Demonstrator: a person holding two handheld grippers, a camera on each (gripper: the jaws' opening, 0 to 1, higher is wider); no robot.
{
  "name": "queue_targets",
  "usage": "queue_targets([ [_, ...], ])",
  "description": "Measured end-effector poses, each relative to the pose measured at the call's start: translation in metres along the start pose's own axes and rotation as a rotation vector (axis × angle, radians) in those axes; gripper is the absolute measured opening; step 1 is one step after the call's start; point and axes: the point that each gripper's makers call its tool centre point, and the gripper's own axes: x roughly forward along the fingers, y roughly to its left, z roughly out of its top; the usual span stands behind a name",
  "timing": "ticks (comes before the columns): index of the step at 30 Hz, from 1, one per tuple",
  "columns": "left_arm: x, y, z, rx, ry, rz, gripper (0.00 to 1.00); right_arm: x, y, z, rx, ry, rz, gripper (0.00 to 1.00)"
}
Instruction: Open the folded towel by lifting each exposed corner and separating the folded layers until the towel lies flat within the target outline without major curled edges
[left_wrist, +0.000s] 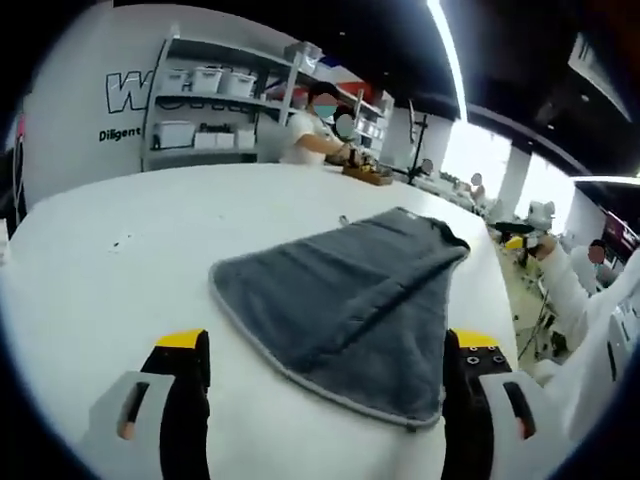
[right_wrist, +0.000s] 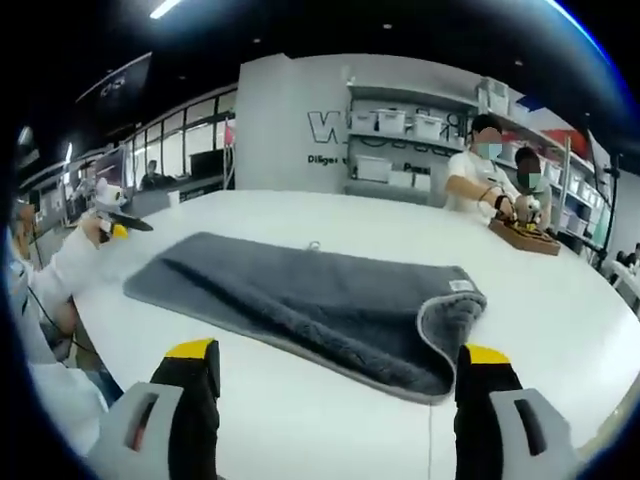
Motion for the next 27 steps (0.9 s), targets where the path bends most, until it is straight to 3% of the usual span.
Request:
queue_targets([
  [7, 0.040, 0.040, 0.005, -0.015, 0.040, 0.016, 0.86, -0.006, 0.005, 0.002, -0.019, 0.000, 0.013, 0.99],
  [12, 0.064, 0.058, 0.014, -0.032, 0.025, 0.005, 0.75, -0.012, 0.006, 0.000, -0.014, 0.005, 0.011, 0.99],
  [16, 0.078, 0.072, 0.007, -0.070, 0.062, 0.035, 0.70, -0.014, 0.006, -0.001, -0.020, 0.015, 0.012, 0.99],
  [18, 0.087, 0.077, 0.002, -0.136, 0.084, 0.019, 0.62, -0.015, 0.006, -0.002, -0.017, 0.016, 0.014, 0.99],
  [21, 0.092, 0.081, 0.006, -0.171, 0.043, 0.002, 0.46, -0.017, 0.004, -0.003, -0.019, 0.018, 0.011, 0.99],
  [24, 0.098, 0.091, 0.000, -0.193, 0.054, 0.034, 0.41, -0.019, 0.003, -0.004, -0.017, 0.021, 0.009, 0.99],
  [27, 0.099, 0.093, -0.002, -0.182, 0.063, 0.033, 0.29, -0.019, 0.002, -0.006, -0.014, 0.026, 0.009, 0.99],
])
